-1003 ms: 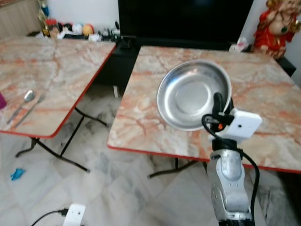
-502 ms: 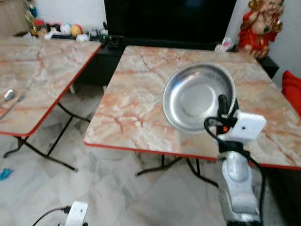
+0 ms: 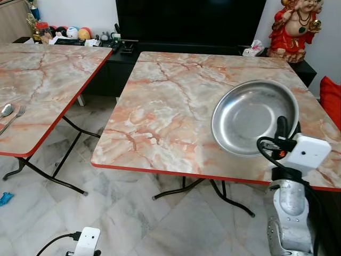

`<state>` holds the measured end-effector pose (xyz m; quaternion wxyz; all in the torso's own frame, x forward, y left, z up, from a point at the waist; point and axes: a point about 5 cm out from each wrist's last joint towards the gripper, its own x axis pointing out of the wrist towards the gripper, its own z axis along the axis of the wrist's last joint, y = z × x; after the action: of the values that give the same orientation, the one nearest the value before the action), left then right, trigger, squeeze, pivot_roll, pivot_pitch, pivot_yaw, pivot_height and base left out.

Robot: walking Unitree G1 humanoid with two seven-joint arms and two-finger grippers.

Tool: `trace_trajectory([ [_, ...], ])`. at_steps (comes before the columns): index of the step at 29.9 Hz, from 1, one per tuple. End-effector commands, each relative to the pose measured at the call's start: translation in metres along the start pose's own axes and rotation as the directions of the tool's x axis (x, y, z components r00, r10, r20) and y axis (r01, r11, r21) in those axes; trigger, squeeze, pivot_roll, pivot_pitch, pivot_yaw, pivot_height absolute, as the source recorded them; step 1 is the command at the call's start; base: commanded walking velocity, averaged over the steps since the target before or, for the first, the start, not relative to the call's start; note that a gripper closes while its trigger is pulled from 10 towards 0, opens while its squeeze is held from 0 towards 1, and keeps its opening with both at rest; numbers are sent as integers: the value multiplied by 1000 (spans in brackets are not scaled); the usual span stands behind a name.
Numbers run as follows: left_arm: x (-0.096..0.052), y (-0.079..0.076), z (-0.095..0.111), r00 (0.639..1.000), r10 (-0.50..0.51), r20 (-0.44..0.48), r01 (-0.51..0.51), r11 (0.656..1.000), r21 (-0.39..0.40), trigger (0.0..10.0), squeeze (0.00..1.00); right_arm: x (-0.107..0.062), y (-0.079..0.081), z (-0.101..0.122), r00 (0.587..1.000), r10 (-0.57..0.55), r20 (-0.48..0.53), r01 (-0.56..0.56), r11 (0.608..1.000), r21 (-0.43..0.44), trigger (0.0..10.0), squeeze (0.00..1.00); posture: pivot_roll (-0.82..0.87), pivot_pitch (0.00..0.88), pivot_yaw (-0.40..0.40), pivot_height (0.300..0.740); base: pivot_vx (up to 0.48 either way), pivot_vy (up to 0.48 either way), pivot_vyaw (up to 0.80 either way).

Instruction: Setting the table

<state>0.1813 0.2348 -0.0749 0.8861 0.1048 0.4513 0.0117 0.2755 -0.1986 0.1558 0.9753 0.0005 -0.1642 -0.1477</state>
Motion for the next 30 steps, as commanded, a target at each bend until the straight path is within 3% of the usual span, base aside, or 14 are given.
trace_trajectory([
  [1, -1, 3, -2, 1000, 2, 1, -2, 1000, -3, 10000, 0, 4, -1, 6, 1000, -18, 24, 18, 1000, 8, 10000, 0, 67, 0, -9, 740, 0, 0, 0],
  [5, -1, 3, -3, 1000, -1, -1, 1, 1000, -1, 10000, 0, 6, -4, 1, 996, -81, -24, 83, 993, 89, 10000, 0, 60, 0, -9, 740, 261, 0, 0],
  [16, -1, 3, -4, 1000, 0, -4, 0, 1000, -3, 10000, 0, 9, -1, 3, 998, -58, -10, 59, 996, 62, 10000, 0, 63, 0, -13, 740, 264, 0, 0],
  [30, 0, 1, 0, 1000, -3, 6, 3, 1000, -12, 10000, 0, 10, 16, 3, 1000, -9, -14, 10, 996, 83, 10000, 0, 64, 9, -16, 740, 265, 0, 0],
])
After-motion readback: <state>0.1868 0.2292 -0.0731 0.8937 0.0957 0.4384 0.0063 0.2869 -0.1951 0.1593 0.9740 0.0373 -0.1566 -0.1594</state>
